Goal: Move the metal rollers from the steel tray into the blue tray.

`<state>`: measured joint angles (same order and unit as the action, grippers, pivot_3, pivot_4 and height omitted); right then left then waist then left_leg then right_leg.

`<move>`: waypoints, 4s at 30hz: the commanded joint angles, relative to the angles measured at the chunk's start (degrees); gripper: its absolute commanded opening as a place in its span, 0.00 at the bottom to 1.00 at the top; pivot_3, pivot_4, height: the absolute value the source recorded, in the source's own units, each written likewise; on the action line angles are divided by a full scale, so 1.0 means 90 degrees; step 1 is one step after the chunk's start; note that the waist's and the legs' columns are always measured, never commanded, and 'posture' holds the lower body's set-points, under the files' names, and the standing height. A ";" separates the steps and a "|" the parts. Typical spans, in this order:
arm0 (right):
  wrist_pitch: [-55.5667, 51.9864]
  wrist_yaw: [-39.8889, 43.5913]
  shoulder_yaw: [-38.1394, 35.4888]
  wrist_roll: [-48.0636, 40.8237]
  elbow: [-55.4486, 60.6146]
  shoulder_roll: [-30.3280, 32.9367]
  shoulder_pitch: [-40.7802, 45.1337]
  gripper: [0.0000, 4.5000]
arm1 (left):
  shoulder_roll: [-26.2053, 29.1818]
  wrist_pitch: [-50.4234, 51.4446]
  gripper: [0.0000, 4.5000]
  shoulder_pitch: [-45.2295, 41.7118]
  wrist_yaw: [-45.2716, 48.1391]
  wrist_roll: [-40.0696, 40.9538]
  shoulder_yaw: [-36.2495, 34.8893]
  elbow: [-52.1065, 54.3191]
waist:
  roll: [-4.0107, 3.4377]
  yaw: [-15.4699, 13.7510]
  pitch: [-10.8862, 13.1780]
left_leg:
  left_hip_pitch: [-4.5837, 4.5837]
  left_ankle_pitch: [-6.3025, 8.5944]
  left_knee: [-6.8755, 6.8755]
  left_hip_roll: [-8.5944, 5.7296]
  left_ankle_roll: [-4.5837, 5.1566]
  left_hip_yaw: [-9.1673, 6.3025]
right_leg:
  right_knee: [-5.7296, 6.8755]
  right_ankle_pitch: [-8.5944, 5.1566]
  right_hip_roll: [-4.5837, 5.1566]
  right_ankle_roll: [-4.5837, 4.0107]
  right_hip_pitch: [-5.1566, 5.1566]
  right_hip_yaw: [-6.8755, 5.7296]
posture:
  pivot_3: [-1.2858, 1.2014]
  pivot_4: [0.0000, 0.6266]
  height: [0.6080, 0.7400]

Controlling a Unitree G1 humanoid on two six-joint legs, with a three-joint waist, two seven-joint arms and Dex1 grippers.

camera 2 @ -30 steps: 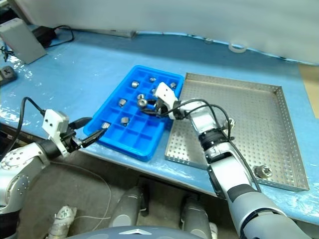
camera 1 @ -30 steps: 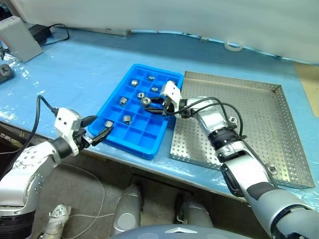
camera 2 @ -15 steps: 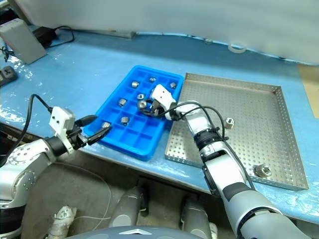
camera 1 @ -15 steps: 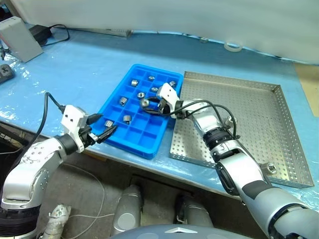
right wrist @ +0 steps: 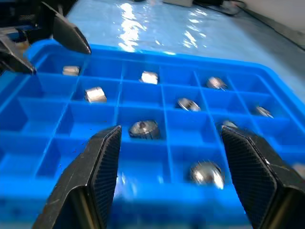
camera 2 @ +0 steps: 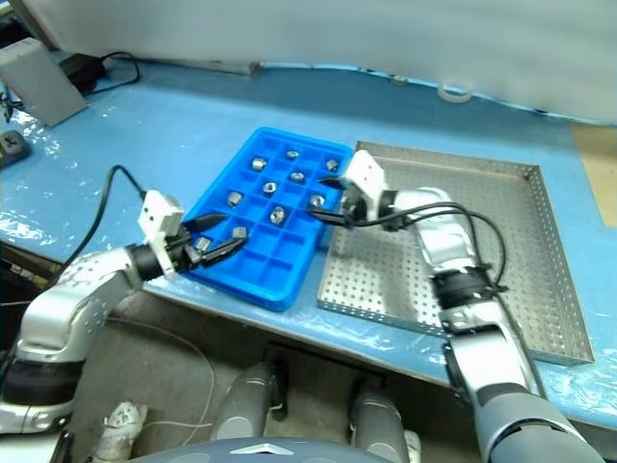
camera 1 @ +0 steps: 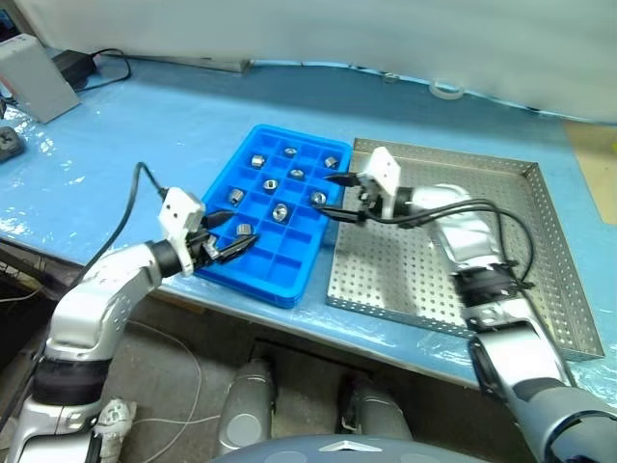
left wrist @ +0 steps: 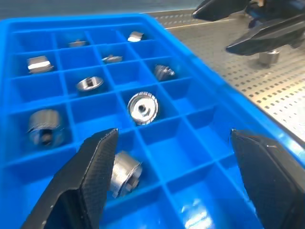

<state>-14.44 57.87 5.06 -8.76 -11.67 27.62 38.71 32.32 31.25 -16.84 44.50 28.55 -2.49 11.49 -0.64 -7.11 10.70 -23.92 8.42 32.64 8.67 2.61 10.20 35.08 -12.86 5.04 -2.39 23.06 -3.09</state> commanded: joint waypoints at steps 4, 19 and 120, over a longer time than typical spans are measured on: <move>-0.0552 -0.0911 -0.0997 -0.0114 0.0808 0.0705 -0.0583 0.77 | -0.0400 -0.0671 0.89 -0.1003 0.0781 -0.0380 0.0702 -0.1215 | 0.0002 0.0360 -0.0001 | 0.0011 0.0000 0.0005 0.0000 0.0002 0.0008 | 0.0005 0.0001 0.0000 0.0001 -0.0006 0.0008 | 0.43 0.24 1.00; -0.0369 -0.2044 -0.1109 0.0055 0.0312 0.0634 -0.1543 0.77 | -0.0752 -0.1264 0.89 -0.1881 0.1707 -0.0846 0.1016 -0.2632 | -0.0002 0.0935 -0.0003 | 0.0010 0.0013 0.0037 0.0014 0.0027 0.0016 | 0.0003 0.0004 -0.0011 -0.0009 -0.0012 0.0011 | 0.39 0.24 1.00; -0.0474 0.1207 -0.1240 -0.0218 0.1994 0.3202 -0.2226 0.73 | -0.0931 -0.0988 0.89 -0.1099 0.1077 -0.0318 0.0777 -0.1739 | 0.0005 0.0388 0.0001 | 0.0006 0.0010 0.0002 0.0011 0.0021 0.0017 | -0.0025 0.0006 -0.0003 -0.0010 -0.0011 0.0003 | 0.43 0.24 1.00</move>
<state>-18.18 68.06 -2.53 -9.11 3.15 54.86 19.80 24.30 24.02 -25.55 52.53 26.02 3.67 -4.20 -0.60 -3.61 10.71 -23.85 8.52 32.67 8.79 2.81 10.35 34.84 -12.80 5.01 -2.48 22.96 -3.06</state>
